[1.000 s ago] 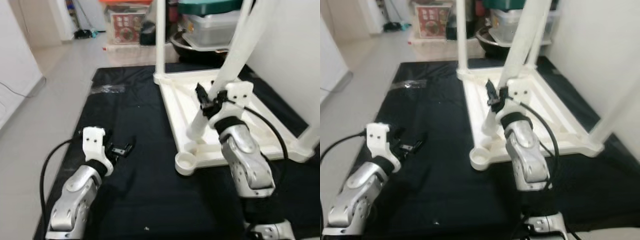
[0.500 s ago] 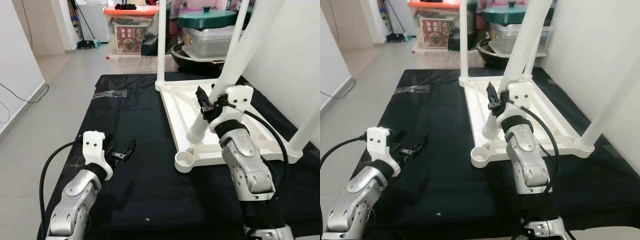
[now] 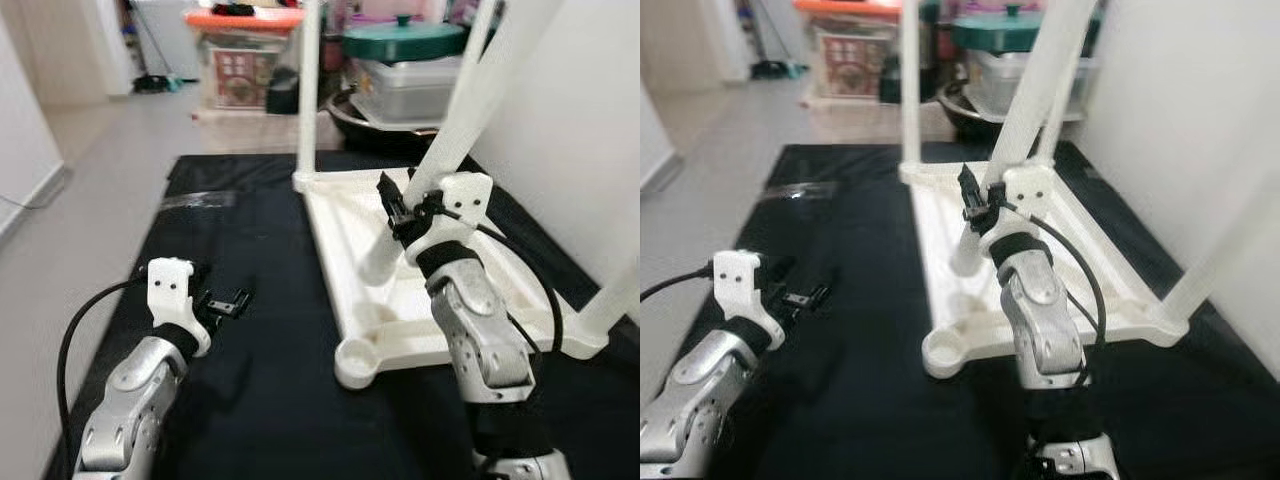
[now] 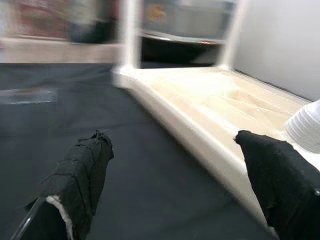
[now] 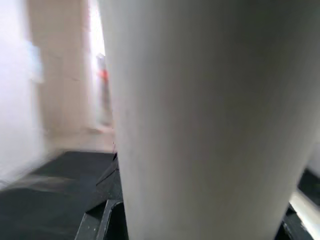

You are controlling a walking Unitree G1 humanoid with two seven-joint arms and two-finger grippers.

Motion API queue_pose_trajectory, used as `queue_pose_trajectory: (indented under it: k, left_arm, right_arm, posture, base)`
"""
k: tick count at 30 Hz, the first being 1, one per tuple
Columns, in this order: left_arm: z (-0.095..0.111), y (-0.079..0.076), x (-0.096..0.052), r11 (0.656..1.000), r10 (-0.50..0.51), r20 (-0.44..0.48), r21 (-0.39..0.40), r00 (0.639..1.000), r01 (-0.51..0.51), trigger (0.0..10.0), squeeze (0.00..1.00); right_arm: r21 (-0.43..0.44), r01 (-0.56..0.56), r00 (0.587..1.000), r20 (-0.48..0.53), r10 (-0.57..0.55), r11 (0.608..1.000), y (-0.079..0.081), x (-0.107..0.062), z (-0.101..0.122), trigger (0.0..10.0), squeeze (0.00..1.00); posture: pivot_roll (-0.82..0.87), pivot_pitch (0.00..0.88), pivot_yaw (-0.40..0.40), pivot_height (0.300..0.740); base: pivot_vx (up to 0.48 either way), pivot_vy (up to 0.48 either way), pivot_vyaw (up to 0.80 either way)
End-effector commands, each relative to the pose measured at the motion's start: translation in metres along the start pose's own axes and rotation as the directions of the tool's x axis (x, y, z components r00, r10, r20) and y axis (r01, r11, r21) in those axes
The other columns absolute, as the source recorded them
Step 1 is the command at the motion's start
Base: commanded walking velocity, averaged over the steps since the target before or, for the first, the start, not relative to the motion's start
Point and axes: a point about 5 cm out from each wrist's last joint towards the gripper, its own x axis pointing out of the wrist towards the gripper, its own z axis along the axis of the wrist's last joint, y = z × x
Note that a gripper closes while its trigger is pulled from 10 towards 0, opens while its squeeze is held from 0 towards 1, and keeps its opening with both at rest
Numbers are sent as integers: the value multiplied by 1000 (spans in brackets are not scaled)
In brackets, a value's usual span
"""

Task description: Building children table

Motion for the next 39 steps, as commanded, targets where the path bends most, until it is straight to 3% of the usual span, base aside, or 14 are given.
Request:
queue_pose_trajectory:
  k: [1,13,24,26,27,28,30,31,34,35,36,37,38,39]
  left_arm:
    - [-1,6,-7,1000,13,-7,4,1000,-13,10000,0]
    - [-7,-1,-10,1000,-7,-30,13,1000,7,10000,0]
    - [-15,-5,-16,999,-29,-60,19,998,30,10000,0]
    - [-17,-5,-18,999,-34,-68,15,997,35,10000,0]
    - [-20,-5,-24,999,-40,-83,16,996,42,10000,0]
    - [-21,-4,-26,999,-41,-89,17,995,43,10000,0]
    - [-21,-4,-26,999,-41,-89,17,995,43,10000,0]
    - [-23,-3,-30,999,-40,-98,19,994,42,10000,0]
    - [-23,-2,-31,999,-38,-99,19,994,40,10000,0]
    - [-23,-2,-31,999,-34,-99,20,995,36,10000,0]
    - [-23,-2,-31,999,-34,-99,20,995,36,10000,0]
    - [-23,-1,-31,999,-31,-98,20,995,33,10000,0]
    - [-23,-1,-31,999,-31,-98,20,995,33,10000,0]
    - [-23,-1,-30,999,-30,-96,20,995,32,10000,0]
  right_arm:
    - [11,-33,999,32,33,999,6,6,7,10000,0]
    - [33,-277,961,13,277,960,26,2,8,10000,0]
    - [142,-435,899,9,438,889,13,0,21,10000,0]
    - [150,-489,870,7,493,859,12,-3,23,10000,0]
    - [140,-582,808,-10,589,801,9,-9,27,10000,0]
    - [134,-607,789,-18,614,783,8,-11,29,10000,0]
    - [134,-607,789,-18,614,783,8,-11,29,10000,0]
    - [125,-661,742,-35,669,740,5,-16,31,10000,0]
    - [125,-679,725,-43,687,724,4,-18,31,10000,0]
    - [144,-732,666,-56,744,666,9,-26,29,10000,0]
    - [144,-732,666,-56,744,666,9,-26,29,10000,0]
    - [159,-785,595,-74,800,599,14,-37,25,10000,0]
    - [159,-785,595,-74,800,599,14,-37,25,10000,0]
    - [178,-823,530,-97,842,539,19,-47,19,10000,0]
  posture:
    - [20,0,-35,740]
    - [21,0,-42,740]
    - [21,0,-45,740]
    - [22,0,-46,740]
    - [22,0,-46,740]
    - [22,0,-46,740]
    - [22,0,-46,740]
    - [29,0,-54,740]
    - [29,0,-54,740]
    - [36,0,-57,740]
    - [36,0,-57,740]
    - [37,0,-57,740]
    - [37,0,-57,740]
    - [38,0,-57,740]
  base:
    - [0,0,0]
    - [0,0,0]
    - [0,0,0]
    - [0,0,0]
    - [0,0,0]
    - [0,0,0]
    - [0,0,0]
    - [0,0,0]
    - [0,0,0]
    - [0,0,0]
    - [0,0,0]
    - [0,0,0]
    - [0,0,0]
    - [0,0,0]
